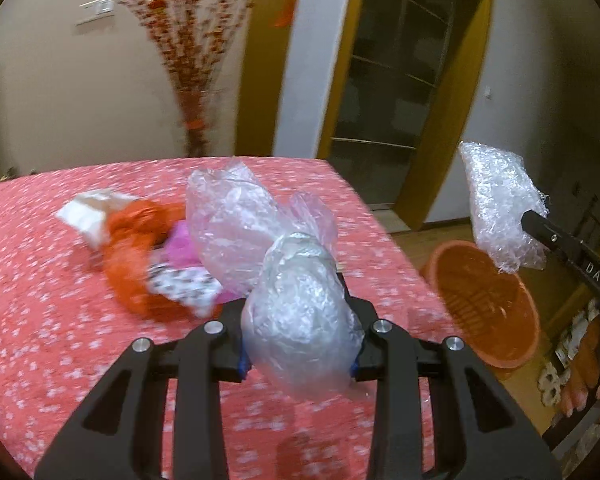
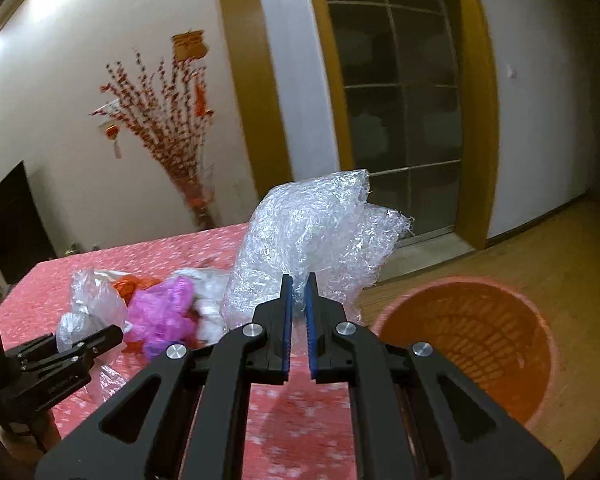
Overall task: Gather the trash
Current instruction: 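Carry both bubble wraps over the orange basket and open both tools, then grasp the purple plastic bag with the right tool while the left tool returns to the table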
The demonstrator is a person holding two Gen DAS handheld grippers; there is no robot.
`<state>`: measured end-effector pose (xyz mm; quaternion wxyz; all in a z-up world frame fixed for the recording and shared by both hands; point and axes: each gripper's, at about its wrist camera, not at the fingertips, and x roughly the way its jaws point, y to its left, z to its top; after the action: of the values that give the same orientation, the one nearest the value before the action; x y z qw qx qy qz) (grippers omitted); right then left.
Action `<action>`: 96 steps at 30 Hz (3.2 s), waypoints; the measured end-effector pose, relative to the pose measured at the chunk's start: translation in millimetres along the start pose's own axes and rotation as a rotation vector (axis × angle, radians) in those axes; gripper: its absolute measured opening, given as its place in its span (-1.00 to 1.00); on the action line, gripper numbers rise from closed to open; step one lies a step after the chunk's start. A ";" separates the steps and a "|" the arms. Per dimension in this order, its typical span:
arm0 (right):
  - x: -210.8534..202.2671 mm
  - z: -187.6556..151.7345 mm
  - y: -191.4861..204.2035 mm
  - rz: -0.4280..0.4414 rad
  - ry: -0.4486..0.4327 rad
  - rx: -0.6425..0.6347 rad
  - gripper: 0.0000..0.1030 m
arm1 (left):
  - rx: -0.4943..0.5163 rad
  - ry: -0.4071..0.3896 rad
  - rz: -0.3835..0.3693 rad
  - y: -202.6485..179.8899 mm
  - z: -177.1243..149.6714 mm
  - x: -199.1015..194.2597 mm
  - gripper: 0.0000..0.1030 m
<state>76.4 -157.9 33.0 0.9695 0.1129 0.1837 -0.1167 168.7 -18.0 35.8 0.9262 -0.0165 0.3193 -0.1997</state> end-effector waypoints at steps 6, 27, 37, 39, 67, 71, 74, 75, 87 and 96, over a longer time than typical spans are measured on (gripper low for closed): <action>-10.0 -5.8 -37.6 -0.048 -0.003 0.043 -0.88 | 0.074 0.006 -0.084 -51.6 3.5 15.3 -0.34; -7.2 -21.5 -133.4 -0.188 0.024 0.190 -0.88 | 0.236 0.096 -0.295 -173.0 13.2 92.2 -0.34; 1.0 -28.4 -153.5 -0.214 0.046 0.235 -0.88 | 0.298 0.118 -0.332 -212.2 8.3 111.2 -0.34; 2.7 -28.8 -156.0 -0.217 0.049 0.241 -0.88 | 0.305 0.126 -0.335 -217.1 7.4 116.1 -0.34; 5.3 -29.6 -143.4 -0.242 0.049 0.188 0.35 | 0.261 0.118 -0.147 -166.9 -0.8 124.2 0.59; 6.6 -25.4 -128.2 -0.222 0.053 0.163 0.38 | 0.246 0.098 -0.118 -147.8 -0.8 109.4 0.59; 8.6 -22.2 -113.6 -0.196 0.057 0.145 0.38 | 0.221 0.077 -0.103 -129.9 1.8 95.4 0.59; 9.5 -22.0 -108.9 -0.190 0.059 0.139 0.38 | 0.209 0.068 -0.097 -121.8 2.9 89.6 0.59; 36.1 -14.5 -3.7 0.061 0.125 0.025 0.38 | 0.051 -0.012 0.067 -8.5 7.2 27.6 0.59; 89.7 -21.0 94.7 0.250 0.243 -0.089 0.15 | -0.122 -0.034 0.250 108.3 -7.9 -12.7 0.59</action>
<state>176.1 -79.3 -3.7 0.9512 0.1049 0.2888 0.0273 193.8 87.2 19.8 0.9465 -0.0364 0.3145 -0.0628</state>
